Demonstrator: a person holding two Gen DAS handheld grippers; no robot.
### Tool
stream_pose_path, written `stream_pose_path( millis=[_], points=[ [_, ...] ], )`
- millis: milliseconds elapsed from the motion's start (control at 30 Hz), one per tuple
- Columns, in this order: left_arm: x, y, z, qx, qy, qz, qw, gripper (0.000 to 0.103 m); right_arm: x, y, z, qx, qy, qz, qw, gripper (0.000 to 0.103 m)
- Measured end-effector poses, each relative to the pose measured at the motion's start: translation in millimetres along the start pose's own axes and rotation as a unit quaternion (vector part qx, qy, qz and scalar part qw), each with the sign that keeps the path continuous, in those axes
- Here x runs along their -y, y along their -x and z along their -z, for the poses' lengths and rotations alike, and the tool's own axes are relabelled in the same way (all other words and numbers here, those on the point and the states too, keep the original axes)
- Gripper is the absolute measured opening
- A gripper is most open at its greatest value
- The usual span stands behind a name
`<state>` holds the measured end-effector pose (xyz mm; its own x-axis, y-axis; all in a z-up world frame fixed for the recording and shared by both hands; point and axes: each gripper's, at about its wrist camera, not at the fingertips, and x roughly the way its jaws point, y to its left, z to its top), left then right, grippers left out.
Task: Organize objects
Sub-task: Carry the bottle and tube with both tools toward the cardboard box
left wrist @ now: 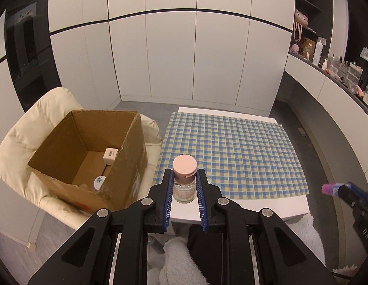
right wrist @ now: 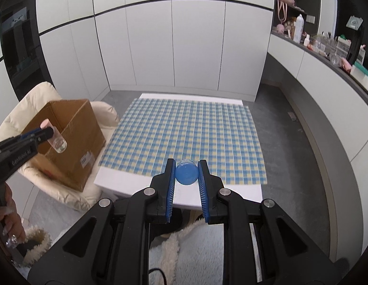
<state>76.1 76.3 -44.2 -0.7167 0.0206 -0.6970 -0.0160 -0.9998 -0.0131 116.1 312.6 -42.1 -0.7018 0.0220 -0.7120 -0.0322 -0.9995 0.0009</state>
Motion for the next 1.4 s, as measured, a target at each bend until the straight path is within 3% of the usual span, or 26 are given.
stream_pose_path(
  millis=[300,900,1400],
  points=[
    [2.8,-0.5,17.4,-0.018,-0.014,-0.002,0.9997,0.019,-8.0,5.2,24.9,-0.017,0.01,-0.006,1.0,0.02],
    [-5.1,0.5,18.9,-0.02,-0.009,0.003,0.9998,0.019,-31.5,8.6,16.5,-0.007,0.029,-0.022,0.999,0.02],
    [-54.7,5.5,27.9,-0.022,0.03,-0.034,0.9988,0.019,-70.1,-5.9,7.9,-0.014,0.062,-0.051,0.997,0.02]
  ],
)
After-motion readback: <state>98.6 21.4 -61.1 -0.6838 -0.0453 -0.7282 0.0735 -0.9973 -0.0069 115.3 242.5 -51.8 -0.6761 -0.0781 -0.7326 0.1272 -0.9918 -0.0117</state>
